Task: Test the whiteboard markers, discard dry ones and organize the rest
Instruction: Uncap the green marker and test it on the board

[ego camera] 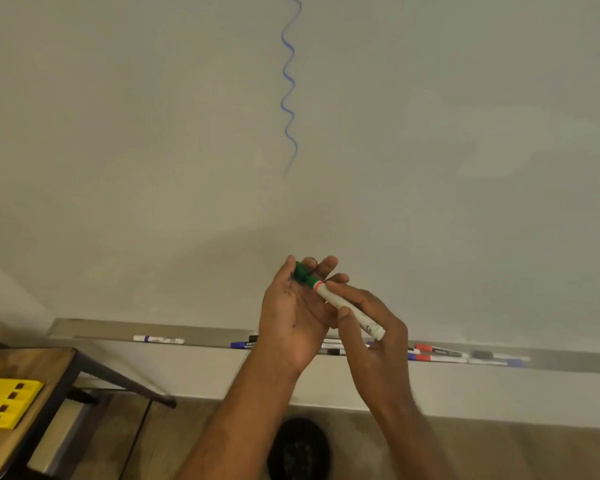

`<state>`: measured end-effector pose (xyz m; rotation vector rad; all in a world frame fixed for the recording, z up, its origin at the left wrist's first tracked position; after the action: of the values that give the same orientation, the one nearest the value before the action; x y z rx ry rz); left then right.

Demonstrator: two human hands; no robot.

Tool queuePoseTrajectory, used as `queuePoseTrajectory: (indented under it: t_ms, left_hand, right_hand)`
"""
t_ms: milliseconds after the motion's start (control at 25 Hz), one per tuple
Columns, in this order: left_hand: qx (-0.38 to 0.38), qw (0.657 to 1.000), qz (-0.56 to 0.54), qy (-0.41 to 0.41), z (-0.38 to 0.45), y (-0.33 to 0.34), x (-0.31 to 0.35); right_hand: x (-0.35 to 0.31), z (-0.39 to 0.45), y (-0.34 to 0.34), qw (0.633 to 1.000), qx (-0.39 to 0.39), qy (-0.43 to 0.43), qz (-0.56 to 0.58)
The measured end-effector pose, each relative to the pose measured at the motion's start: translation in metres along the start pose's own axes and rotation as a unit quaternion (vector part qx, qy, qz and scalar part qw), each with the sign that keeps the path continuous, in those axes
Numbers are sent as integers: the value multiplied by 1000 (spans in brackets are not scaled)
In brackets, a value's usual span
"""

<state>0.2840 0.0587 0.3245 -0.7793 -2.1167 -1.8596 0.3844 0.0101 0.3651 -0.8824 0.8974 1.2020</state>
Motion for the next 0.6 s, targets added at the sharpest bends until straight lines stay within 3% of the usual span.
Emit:
queuePoseTrajectory:
  t_ms: [280,600]
  left_hand:
    - [38,999,-13,4,-6,-23,-7]
    - [106,990,28,92,-1,-52,4]
  right_hand:
    - [19,-15,3,997,14,41,-57]
    - [54,-35,22,973,-63,56,-216]
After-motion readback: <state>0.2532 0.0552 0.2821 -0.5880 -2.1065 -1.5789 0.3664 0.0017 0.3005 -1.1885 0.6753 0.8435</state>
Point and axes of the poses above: each hand's wrist, its own z-axis towards the middle knuckle, its own y-axis out of the palm, x = y × z, the point moved 10 cm from there along z, towards the middle knuckle, and after that the axes turned 5 degrees about y, right-handed, at the moved point
